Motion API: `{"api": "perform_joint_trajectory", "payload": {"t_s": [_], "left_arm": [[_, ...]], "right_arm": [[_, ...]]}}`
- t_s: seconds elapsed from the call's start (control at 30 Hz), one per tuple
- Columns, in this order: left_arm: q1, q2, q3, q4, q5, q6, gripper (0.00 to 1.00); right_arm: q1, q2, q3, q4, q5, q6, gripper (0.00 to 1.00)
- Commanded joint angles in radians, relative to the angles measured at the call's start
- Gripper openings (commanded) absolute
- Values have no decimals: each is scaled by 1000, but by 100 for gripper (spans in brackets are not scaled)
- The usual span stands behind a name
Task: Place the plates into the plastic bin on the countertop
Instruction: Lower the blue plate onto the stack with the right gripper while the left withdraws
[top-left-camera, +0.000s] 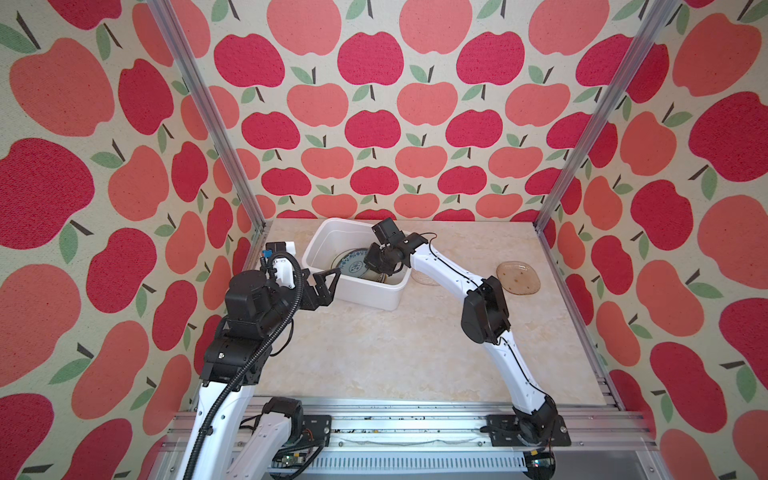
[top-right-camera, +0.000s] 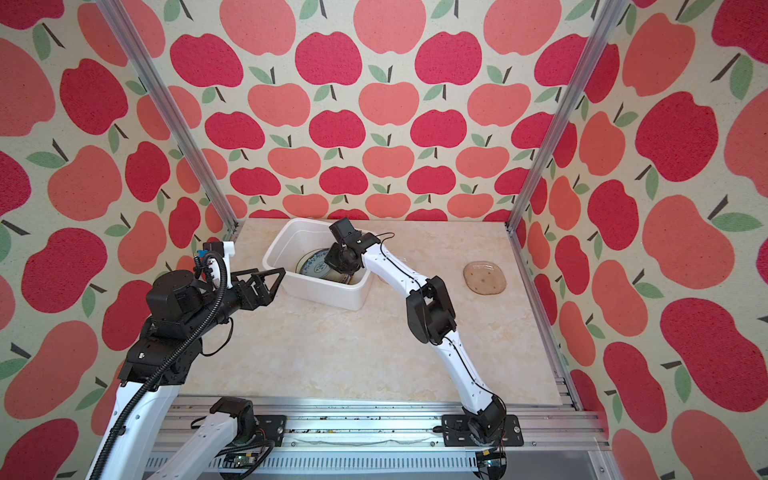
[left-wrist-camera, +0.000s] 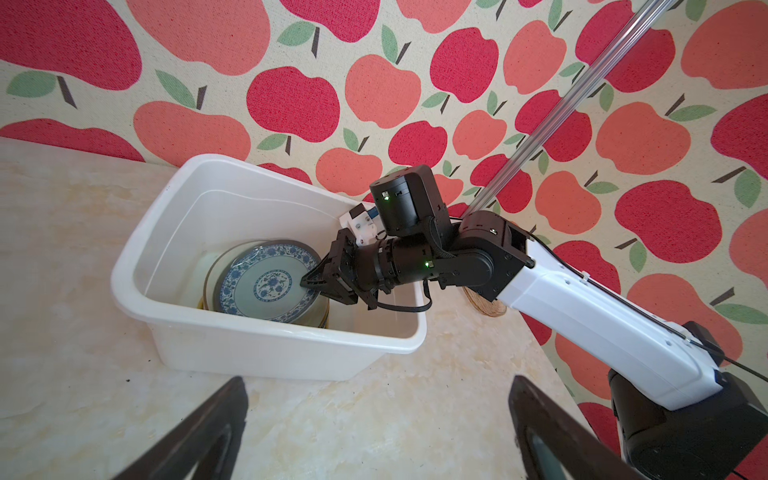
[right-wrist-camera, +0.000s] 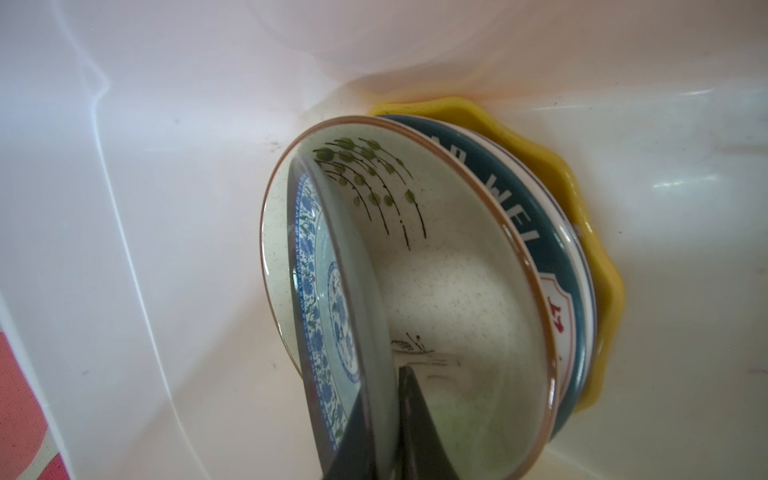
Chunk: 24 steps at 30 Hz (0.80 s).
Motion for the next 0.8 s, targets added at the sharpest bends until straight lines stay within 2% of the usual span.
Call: {"api": "perform_joint_trajectory", "payload": {"t_s": [0.0,0.4,0.67,0.77], "left_arm": [[12,-13,30,-21,20,22,99],[42,-21,11,-38,37,22,99],[59,-27,3,-41,44,20,99],[67,-27,4,-42,51,19,99]], "right_arm": [[-1,29,25,25,-15,13,10],[-2,54,22,49,-48,13,23],[-1,56,22,46,-64,-5,44],[-1,53,29,44,-78,-53,58]]}}
